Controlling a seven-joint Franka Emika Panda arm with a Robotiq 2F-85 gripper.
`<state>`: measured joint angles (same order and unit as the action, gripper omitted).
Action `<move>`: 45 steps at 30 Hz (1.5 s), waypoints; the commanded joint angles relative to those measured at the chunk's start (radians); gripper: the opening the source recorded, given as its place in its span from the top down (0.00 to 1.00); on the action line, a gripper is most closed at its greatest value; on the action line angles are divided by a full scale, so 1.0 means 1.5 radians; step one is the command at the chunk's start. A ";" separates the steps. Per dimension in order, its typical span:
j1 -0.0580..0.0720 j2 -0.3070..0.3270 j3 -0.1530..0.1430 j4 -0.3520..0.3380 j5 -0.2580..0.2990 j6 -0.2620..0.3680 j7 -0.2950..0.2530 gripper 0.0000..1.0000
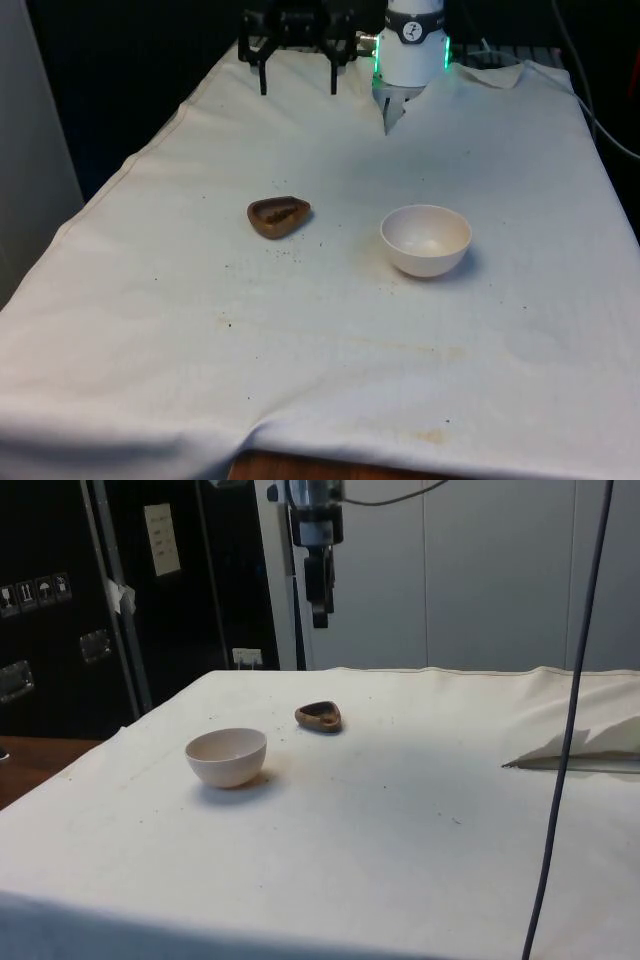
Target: Pour the coffee beans from the cup into the bowl.
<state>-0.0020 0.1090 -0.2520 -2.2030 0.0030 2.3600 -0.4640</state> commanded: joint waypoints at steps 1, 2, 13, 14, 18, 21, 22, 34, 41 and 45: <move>-0.003 0.009 0.000 0.001 0.010 0.013 -0.013 0.00; -0.001 0.007 -0.003 0.000 0.002 0.007 -0.005 0.00; -0.007 0.071 -0.018 0.022 0.032 0.070 -0.068 0.00; -0.008 0.078 -0.019 0.026 0.033 0.074 -0.072 0.00; -0.013 0.117 -0.019 0.052 0.045 0.086 -0.089 0.00; -0.014 0.135 -0.019 0.065 0.051 0.088 -0.096 0.00; -0.015 0.144 -0.019 0.073 0.056 0.089 -0.100 0.00; -0.025 0.225 -0.025 0.135 0.137 0.079 -0.178 0.00; -0.028 0.247 -0.026 0.140 0.183 0.082 -0.237 0.00; -0.029 0.262 -0.026 0.144 0.205 0.085 -0.271 0.00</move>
<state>-0.0350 0.4880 -0.3020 -1.9940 0.2910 2.4850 -0.8410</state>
